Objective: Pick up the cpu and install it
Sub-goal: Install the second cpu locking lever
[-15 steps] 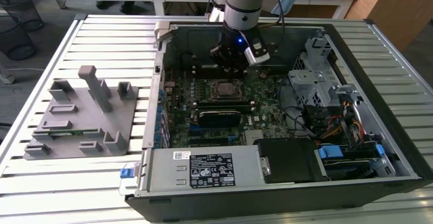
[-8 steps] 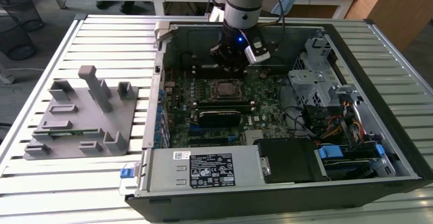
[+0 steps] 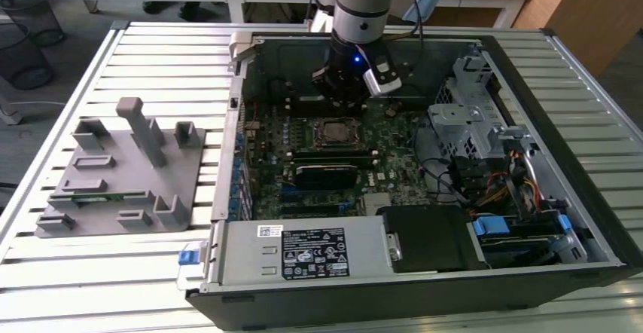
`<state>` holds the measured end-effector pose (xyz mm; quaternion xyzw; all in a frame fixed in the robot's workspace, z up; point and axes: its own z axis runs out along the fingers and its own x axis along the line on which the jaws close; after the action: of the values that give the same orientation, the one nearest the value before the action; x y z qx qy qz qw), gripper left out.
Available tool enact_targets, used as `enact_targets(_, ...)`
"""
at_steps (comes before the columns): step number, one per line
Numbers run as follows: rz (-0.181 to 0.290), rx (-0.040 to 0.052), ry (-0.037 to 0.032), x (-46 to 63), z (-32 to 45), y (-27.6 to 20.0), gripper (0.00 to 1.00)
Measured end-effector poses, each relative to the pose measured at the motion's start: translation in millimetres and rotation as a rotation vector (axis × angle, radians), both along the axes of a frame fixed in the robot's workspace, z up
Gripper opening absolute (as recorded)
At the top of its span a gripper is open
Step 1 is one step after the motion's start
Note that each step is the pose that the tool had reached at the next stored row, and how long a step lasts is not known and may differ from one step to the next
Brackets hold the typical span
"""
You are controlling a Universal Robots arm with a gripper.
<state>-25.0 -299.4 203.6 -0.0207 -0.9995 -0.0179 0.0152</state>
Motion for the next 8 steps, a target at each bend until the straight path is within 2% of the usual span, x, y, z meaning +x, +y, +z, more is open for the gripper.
enact_targets(8,0.000,0.0000,0.0000,0.0,0.0,-5.3,0.11)
